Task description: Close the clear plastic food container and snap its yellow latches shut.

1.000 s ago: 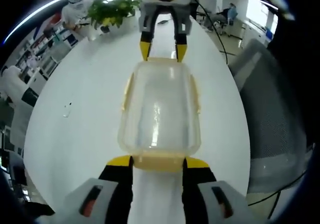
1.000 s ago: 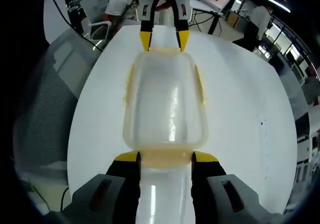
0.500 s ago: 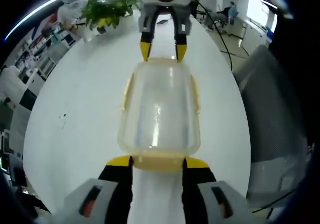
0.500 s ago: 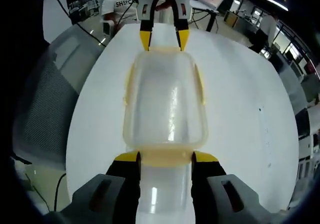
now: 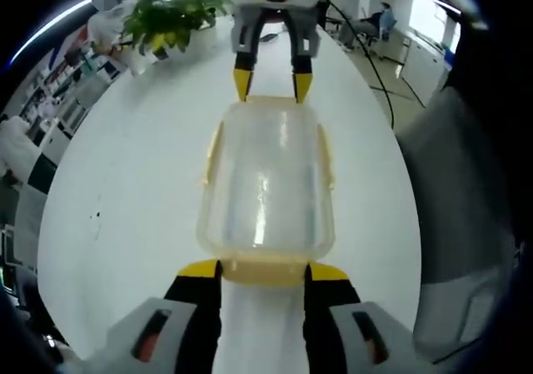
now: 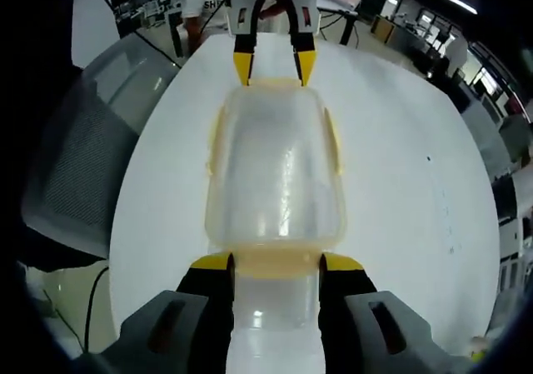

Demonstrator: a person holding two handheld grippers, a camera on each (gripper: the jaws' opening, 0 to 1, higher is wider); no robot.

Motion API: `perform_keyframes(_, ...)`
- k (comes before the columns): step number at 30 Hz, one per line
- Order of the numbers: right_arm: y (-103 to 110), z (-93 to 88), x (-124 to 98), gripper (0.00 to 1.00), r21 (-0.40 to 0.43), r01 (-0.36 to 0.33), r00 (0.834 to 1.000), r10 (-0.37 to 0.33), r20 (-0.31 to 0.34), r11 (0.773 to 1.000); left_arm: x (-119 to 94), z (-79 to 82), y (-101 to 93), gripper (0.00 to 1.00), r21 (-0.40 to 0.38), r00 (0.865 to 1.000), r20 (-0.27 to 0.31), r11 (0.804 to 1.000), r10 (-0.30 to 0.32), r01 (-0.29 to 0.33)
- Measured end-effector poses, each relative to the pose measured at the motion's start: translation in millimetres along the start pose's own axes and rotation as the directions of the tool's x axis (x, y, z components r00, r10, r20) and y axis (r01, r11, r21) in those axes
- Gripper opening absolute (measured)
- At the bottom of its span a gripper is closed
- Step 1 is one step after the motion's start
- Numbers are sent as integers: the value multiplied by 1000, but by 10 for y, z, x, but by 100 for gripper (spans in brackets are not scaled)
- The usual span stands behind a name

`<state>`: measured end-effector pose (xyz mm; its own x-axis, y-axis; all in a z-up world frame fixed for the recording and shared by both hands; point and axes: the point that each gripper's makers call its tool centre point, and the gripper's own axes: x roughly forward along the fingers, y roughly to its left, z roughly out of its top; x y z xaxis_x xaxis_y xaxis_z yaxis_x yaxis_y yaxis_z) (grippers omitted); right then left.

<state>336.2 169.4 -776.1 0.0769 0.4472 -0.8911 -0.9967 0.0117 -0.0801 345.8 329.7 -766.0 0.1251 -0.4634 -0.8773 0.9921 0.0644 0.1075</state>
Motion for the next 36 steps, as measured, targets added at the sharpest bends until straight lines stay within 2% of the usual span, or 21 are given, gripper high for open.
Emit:
perform_keyframes(7, -3, -169, -81, 36, 0, 5, 1000, -5, 1, 1000, 118, 158, -4, 32, 2, 1000, -4, 1000, -6, 6)
perform_keyframes(25, 9, -664, -310, 36, 13, 3, 999, -2, -32, 1000, 391, 611, -45, 33, 8, 999, 31, 1000, -24, 23)
perform_keyframes(36, 11, -828, -400, 36, 21, 7, 999, -6, -38, 1000, 492, 779, -49, 33, 11, 998, 43, 999, -35, 34)
